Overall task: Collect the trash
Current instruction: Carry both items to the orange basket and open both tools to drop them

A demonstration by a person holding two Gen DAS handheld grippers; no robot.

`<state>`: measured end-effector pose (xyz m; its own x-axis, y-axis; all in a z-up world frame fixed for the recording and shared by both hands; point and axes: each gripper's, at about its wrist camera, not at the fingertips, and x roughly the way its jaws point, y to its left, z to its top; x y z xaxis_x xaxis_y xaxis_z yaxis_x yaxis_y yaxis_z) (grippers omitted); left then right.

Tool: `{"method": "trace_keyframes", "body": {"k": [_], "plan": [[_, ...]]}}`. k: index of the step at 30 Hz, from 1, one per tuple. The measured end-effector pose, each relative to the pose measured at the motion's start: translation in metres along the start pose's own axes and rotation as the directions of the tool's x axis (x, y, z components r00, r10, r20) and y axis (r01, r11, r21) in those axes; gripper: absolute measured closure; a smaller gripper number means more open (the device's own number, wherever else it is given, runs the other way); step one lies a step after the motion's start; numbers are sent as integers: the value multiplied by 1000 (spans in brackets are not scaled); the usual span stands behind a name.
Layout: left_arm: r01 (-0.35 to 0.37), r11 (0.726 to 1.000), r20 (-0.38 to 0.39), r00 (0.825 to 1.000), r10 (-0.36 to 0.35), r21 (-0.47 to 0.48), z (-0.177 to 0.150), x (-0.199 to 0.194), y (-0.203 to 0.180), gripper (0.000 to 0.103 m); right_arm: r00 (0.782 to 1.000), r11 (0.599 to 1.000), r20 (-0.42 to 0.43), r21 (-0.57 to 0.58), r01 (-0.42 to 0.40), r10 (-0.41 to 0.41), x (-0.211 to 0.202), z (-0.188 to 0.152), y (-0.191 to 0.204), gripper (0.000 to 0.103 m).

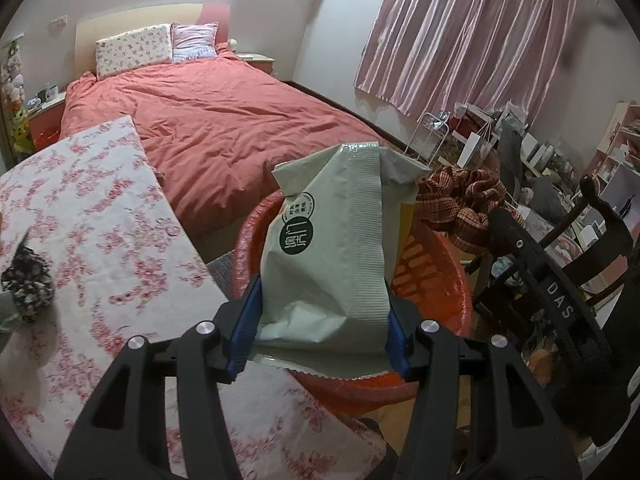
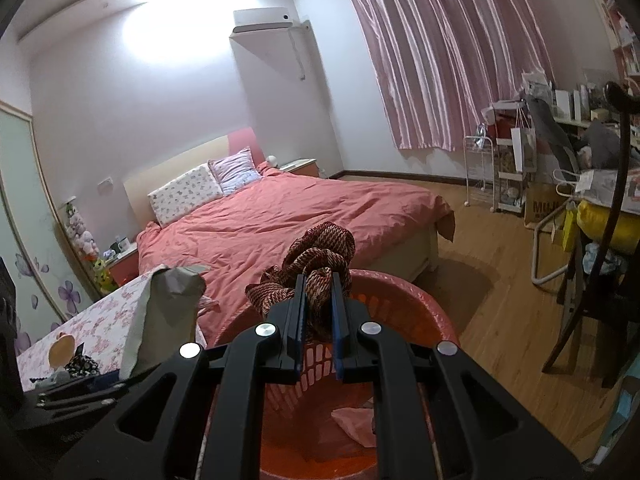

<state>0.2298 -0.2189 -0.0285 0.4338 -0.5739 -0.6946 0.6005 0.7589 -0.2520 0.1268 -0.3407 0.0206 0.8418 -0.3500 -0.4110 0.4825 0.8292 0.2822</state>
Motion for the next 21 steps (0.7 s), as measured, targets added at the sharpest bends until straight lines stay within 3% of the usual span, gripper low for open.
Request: {"method": "trace_keyframes", "body": {"k": [3, 5, 9, 12, 21], "plan": [[-2, 1000, -21, 1000, 3, 1, 0, 13, -1, 49, 1000, 1000, -10, 8, 3, -3, 4, -1, -3, 88], [-9, 1000, -33, 999, 9, -1, 0, 20, -2, 42, 1000, 1000, -22, 11, 2, -2, 7, -2, -6, 85], [-28, 1000, -62, 998, 27, -9, -3, 31, 5, 37, 1000, 1000, -31, 19, 7, -7, 8, -6, -9, 63], [-45, 999, -75, 996, 43, -22, -4, 33, 14, 37, 999, 1000, -32, 17, 23, -22, 6, -7, -9, 56], [-102, 994, -63, 993, 100, -26, -13, 13, 30, 36, 999, 999, -44, -42, 21, -23, 2, -6, 6, 54]]}}
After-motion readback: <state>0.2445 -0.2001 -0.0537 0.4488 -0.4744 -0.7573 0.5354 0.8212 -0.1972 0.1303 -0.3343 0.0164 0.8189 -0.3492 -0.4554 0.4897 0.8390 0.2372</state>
